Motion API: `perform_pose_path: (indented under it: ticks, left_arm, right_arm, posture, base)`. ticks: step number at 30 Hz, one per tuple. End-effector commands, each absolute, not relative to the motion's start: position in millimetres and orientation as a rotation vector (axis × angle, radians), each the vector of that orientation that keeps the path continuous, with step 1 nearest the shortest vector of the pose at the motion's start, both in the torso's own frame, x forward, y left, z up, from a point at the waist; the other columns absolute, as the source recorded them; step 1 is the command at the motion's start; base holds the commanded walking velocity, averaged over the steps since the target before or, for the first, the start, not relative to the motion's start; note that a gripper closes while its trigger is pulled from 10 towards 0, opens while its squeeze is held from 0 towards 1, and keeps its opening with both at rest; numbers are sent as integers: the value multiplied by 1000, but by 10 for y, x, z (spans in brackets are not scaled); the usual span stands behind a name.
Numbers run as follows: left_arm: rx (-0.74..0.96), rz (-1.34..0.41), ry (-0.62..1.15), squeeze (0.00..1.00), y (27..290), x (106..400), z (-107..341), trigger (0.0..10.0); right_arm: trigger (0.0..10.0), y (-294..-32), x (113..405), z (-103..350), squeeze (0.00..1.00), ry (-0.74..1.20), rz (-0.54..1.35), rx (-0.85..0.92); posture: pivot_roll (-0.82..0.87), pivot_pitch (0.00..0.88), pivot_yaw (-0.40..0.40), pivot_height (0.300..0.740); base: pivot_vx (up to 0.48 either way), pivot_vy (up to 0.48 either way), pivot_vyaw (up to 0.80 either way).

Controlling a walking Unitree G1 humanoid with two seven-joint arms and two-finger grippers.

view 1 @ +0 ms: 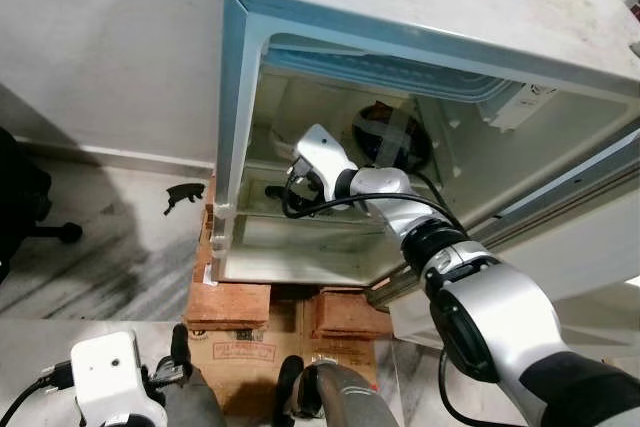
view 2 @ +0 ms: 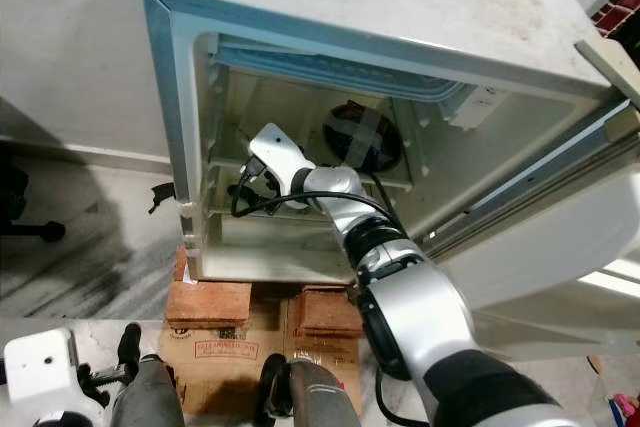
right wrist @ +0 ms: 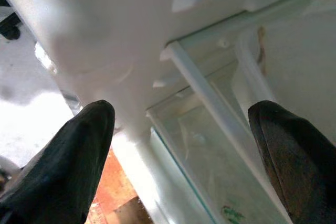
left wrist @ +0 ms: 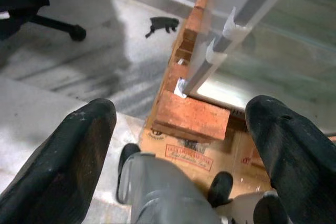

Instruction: Restocking fridge

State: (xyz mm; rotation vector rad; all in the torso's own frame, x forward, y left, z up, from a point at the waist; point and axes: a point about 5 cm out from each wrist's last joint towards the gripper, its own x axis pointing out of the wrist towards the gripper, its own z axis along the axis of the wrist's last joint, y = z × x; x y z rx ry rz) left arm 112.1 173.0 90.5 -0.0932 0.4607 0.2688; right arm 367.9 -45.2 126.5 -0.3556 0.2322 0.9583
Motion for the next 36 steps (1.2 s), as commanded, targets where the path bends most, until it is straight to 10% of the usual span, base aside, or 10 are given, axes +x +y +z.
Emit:
perform_pose_path:
  ticks: [1,5,6,7,9,23,36]
  left_arm:
    - [-101,262,471,0,1742,1212,831,10000]
    - [-91,235,428,0,1731,1358,848,10000]
    - [-83,222,406,0,1737,1476,844,10000]
    - [-83,222,406,0,1737,1476,844,10000]
    - [-18,213,375,0,1789,1655,833,10000]
    - [55,156,286,0,1838,2157,854,10000]
    - [50,79,230,0,1768,2409,885,10000]
  right_arm:
    - [10000,-686,3627,1145,1000,246,977,-292]
    - [10000,-878,3516,1024,1000,235,1006,-229]
    - [10000,-994,3402,948,639,211,1012,-216]
    - [10000,-994,3402,948,639,211,1012,-216]
    - [10000,-1072,3259,861,27,219,1011,-177]
    - [10000,-1397,2732,738,0,216,825,-120]
    - [10000,-1586,2545,923,0,103,281,-19]
  posture:
    - [216,170,-238,740]
    - [199,139,-223,740]
    - [177,93,-198,740]
    - [177,93,-198,740]
    - [142,55,-167,740]
    - [60,0,-31,740]
    - [23,0,9,740]
  base:
    - [0,0,0]
    - [0,0,0]
    - [0,0,0]
    - [0,0,0]
    - [0,0,0]
    - [0,0,0]
    - [-42,0,0]
